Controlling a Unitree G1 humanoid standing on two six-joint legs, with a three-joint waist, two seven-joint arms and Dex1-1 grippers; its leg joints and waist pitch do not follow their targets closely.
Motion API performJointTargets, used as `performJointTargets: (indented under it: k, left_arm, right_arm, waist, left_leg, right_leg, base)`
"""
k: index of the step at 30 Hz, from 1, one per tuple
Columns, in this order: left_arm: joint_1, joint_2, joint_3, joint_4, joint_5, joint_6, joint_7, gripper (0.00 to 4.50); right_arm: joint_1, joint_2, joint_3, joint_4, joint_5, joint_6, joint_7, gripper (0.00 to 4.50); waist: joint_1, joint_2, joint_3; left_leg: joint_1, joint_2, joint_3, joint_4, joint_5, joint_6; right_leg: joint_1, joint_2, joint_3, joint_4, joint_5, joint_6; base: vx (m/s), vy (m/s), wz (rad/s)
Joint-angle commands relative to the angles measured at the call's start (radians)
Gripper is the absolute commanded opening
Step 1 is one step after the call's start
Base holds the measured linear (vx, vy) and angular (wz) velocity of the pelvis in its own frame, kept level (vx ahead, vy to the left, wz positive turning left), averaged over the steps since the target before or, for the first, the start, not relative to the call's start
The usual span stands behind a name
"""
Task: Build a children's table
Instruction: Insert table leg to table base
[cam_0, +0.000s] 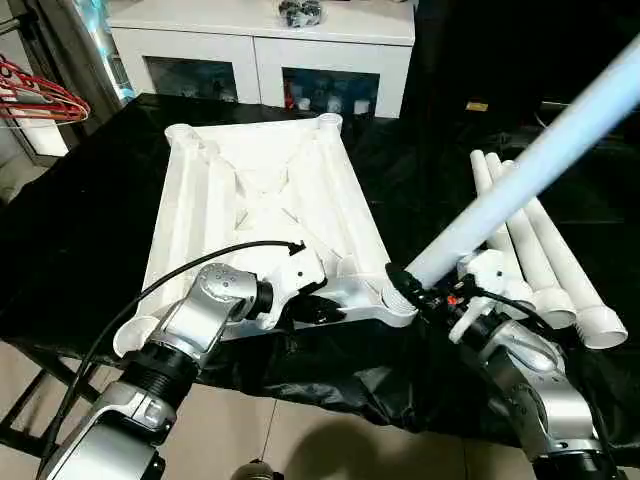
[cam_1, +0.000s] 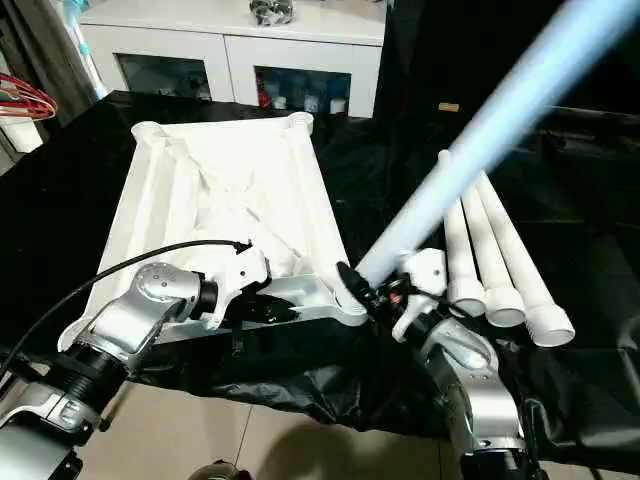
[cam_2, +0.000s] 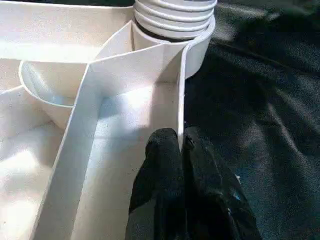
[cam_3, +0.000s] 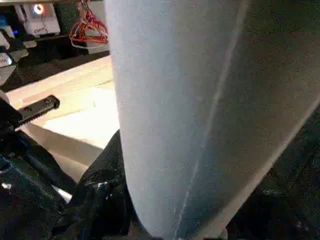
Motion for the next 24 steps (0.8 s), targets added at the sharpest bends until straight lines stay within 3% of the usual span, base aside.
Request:
performJointTargets:
  k: [1,5,7,10,16,17,18,21,24]
  left_arm:
    - [-0.013,0.029,0.021,0.028,0.03,0.005,0.059,0.0]
    - [-0.016,0.039,0.011,0.031,0.037,-0.001,0.042,0.0]
    - [-0.016,0.039,0.011,0.031,0.037,-0.001,0.042,0.0]
    - [-0.019,0.051,0.001,0.028,0.037,-0.004,0.008,0.0]
    - [-0.03,0.087,-0.027,0.02,0.039,-0.02,-0.072,0.0]
    - [-0.031,0.101,-0.035,0.012,0.036,-0.022,-0.104,0.0]
    - [-0.032,0.109,-0.04,0.008,0.034,-0.023,-0.122,0.0]
    - [-0.029,0.149,-0.055,-0.017,0.023,-0.032,-0.197,0.0]
    - [-0.027,0.177,-0.064,-0.026,0.02,-0.046,-0.246,0.0]
  right_arm:
    - [0.021,-0.032,0.032,0.061,-0.049,0.062,0.023,1.9]
    - [-0.023,-0.062,0.058,0.081,-0.051,0.081,0.083,1.9]
    - [-0.023,-0.062,0.058,0.081,-0.051,0.081,0.083,1.9]
    - [-0.06,-0.088,0.089,0.101,-0.041,0.107,0.158,1.9]
    - [-0.117,-0.121,0.138,0.137,-0.02,0.123,0.294,1.9]
    - [-0.128,-0.129,0.148,0.148,-0.015,0.124,0.33,1.9]
    - [-0.134,-0.132,0.154,0.156,-0.012,0.126,0.354,1.9]
    - [-0.152,-0.156,0.183,0.181,-0.019,0.115,0.439,1.9]
    - [-0.164,-0.173,0.2,0.201,-0.018,0.113,0.502,1.9]
  waist:
    - [-0.006,-0.003,-0.048]
    - [-0.011,-0.01,-0.048]
    - [-0.011,-0.008,-0.047]
    - [-0.013,-0.016,-0.048]
    - [-0.01,-0.017,-0.05]
    - [-0.01,-0.019,-0.041]
    - [-0.01,-0.018,-0.045]
    - [-0.011,-0.017,-0.032]
    - [-0.01,-0.016,-0.027]
  left_leg:
    - [0.021,0.045,-0.022,-0.09,-0.335,-0.018]
    - [0.021,0.043,-0.02,-0.088,-0.335,-0.011]
    - [0.02,0.044,-0.02,-0.089,-0.332,-0.01]
    - [0.02,0.044,-0.019,-0.088,-0.324,-0.006]
    - [0.019,0.043,-0.015,-0.083,-0.25,0.016]
    - [0.017,0.043,-0.015,-0.085,-0.25,0.022]
    - [0.019,0.043,-0.015,-0.084,-0.25,0.024]
    - [0.018,0.044,-0.015,-0.089,-0.263,0.026]
    - [0.02,0.047,-0.015,-0.092,-0.281,0.024]
  right_leg:
    - [0.023,-0.084,0.045,-0.093,-0.29,-0.151]
    - [0.025,-0.085,0.044,-0.095,-0.294,-0.155]
    - [0.025,-0.086,0.045,-0.095,-0.298,-0.155]
    - [0.027,-0.085,0.044,-0.095,-0.295,-0.156]
    - [0.03,-0.083,0.043,-0.084,-0.181,-0.179]
    - [0.026,-0.081,0.042,-0.086,-0.174,-0.184]
    - [0.03,-0.083,0.041,-0.084,-0.167,-0.19]
    - [0.026,-0.079,0.041,-0.085,-0.16,-0.197]
    - [0.024,-0.08,0.041,-0.086,-0.177,-0.201]
  base:
    - [0.0,0.0,0.0]
    - [0.0,0.0,0.0]
    - [0.0,0.0,0.0]
    - [0.0,0.0,0.0]
    - [0.0,0.0,0.0]
    - [0.0,0.0,0.0]
    - [0.0,0.0,0.0]
    - [0.0,0.0,0.0]
    - [0.0,0.0,0.0]
